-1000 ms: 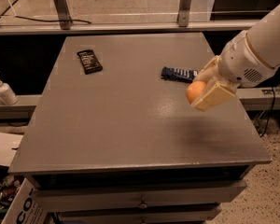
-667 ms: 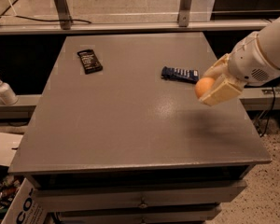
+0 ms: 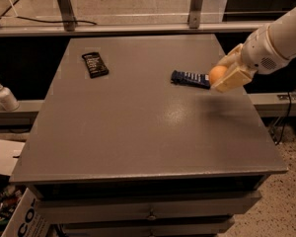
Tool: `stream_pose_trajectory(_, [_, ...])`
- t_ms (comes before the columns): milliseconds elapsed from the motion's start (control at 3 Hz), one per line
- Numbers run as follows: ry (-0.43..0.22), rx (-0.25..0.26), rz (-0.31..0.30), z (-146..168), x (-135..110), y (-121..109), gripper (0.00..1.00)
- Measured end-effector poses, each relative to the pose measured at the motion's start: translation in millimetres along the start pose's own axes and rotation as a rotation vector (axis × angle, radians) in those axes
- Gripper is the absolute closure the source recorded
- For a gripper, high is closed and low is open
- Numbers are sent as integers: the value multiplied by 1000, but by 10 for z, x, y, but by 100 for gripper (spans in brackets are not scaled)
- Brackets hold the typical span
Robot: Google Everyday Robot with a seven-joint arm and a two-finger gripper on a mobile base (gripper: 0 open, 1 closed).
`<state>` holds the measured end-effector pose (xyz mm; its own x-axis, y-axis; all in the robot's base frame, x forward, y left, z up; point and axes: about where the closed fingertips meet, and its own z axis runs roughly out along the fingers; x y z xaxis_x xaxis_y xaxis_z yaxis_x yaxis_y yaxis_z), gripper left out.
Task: Move orange near rxbar blueberry
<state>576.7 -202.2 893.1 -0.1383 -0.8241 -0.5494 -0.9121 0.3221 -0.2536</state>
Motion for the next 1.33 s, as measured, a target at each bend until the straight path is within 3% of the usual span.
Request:
stream_pose_trajectory(667, [6, -28, 25, 477, 16, -345, 100])
stream_pose_trajectory(1333, [23, -24, 44, 621, 141, -428, 100])
